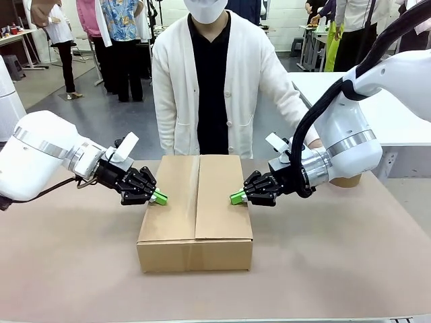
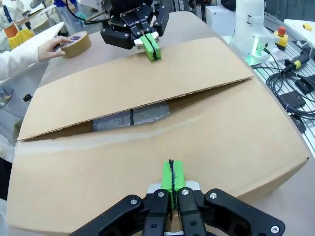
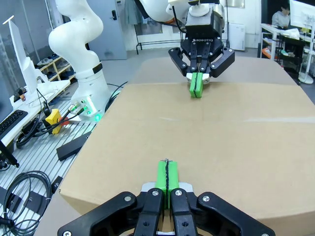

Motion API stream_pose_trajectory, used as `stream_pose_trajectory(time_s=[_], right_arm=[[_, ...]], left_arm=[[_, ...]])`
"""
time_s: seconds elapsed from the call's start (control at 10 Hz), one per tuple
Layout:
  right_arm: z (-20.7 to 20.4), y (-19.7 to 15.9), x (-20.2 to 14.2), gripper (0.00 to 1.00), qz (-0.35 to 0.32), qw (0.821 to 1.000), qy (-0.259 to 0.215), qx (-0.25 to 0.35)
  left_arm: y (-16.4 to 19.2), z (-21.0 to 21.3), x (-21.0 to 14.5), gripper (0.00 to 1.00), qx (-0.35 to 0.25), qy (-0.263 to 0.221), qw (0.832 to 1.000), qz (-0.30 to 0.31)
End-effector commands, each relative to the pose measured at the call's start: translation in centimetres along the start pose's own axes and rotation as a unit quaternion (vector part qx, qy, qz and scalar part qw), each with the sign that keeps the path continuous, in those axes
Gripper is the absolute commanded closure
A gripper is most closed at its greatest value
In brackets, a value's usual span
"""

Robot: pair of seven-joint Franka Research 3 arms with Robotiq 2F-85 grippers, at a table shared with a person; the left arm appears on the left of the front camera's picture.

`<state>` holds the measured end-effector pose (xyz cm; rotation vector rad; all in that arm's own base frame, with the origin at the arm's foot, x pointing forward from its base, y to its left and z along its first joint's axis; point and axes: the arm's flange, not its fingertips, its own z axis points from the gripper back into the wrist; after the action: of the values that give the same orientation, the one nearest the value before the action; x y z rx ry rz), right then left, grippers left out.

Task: Wrap the clocks to prevent damage.
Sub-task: Push the left (or right) flap of the Package Box to close it.

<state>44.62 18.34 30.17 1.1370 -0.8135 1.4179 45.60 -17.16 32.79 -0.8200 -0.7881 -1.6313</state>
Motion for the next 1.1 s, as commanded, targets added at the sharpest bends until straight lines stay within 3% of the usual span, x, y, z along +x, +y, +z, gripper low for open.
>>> stream_pose_trajectory(time_s=[0.0,0.6,0.7,1.0], right_arm=[[-0.2,0.0,-0.4,0.99,-0.004,1.0,0.003,-0.003],[-0.2,0.0,-0.4,0.99,-0.004,1.0,0.003,-0.003],[-0.2,0.0,-0.4,0.99,-0.004,1.0,0.003,-0.003],[-0.2,0.0,-0.4,0.99,-0.004,1.0,0.003,-0.003]], left_arm=[[-1.0,-2.7,-4.8,1.0,0.008,0.104,0.995,0.007],[-1.0,-2.5,-4.9,1.0,0.008,0.099,0.995,0.013],[0.0,0.0,0.3,1.0,0.003,0.011,1.0,0.004],[0.0,0.0,0.3,1.0,0.003,0.011,1.0,0.004]])
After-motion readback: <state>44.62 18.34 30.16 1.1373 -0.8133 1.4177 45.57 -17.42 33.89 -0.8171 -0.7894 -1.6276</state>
